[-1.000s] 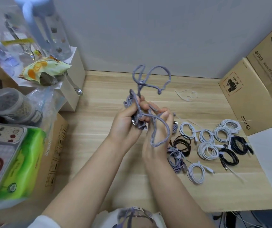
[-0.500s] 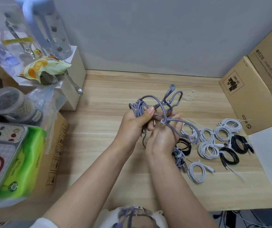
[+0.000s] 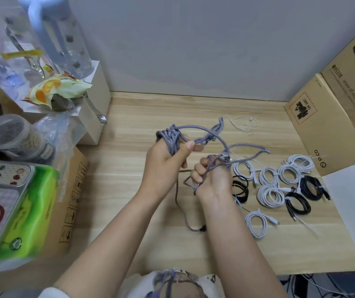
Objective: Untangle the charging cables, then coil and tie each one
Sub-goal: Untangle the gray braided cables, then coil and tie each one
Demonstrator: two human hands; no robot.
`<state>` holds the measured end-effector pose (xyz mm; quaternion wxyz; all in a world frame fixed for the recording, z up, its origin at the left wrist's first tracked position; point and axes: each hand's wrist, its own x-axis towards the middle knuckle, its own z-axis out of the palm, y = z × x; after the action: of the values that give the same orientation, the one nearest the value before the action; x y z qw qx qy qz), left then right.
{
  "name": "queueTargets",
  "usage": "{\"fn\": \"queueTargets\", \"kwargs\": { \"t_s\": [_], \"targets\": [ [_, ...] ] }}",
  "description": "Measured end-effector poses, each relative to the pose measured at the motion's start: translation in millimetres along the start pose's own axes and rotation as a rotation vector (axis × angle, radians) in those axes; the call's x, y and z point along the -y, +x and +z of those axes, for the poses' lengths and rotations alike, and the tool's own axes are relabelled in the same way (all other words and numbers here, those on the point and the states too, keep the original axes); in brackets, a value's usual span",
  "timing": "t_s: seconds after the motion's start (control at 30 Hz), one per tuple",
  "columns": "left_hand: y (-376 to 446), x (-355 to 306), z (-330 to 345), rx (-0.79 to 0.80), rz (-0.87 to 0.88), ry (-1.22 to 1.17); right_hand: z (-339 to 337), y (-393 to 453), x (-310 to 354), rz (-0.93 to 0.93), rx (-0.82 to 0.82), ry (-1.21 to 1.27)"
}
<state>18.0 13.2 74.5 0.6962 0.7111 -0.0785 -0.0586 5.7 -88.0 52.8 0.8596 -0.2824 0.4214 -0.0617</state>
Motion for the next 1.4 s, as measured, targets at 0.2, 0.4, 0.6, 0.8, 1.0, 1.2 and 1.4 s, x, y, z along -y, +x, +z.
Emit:
{"fn": "queueTargets", "kwargs": {
  "t_s": [0.2,0.4,0.6,0.8,1.0,1.2,1.4],
  "targets": [
    [17,-27,-26,-0.091,0.069,-0.108,-7,-5,-9,0.04,0.152,-0.425],
    [27,-32,-43,-0.185,0.045,-0.117,-6,-18,-22,-0.11,0.272,-0.614],
    [29,-18,-49,-0.252,-0.079,-0.139,-12,-24,-24,-0.383,0.535,-0.945],
    [31,-18,-54,-0.278,-0.09,-0.157,-16,-20,-24,-0.796,0.394,-1.38],
    [30,-12,-55,-0.25,-0.127,-0.127,-17,-22,-23,-0.616,0.596,-1.186],
    [29,-10,-58,-0.234,-0.146,-0.145,-13,-29,-9,-0.241,0.687,-0.524],
    [25,-9,-54,-0.146,-0.203,-0.16,-6,-21,-13,-0.009,0.426,-0.106]
  ]
}}
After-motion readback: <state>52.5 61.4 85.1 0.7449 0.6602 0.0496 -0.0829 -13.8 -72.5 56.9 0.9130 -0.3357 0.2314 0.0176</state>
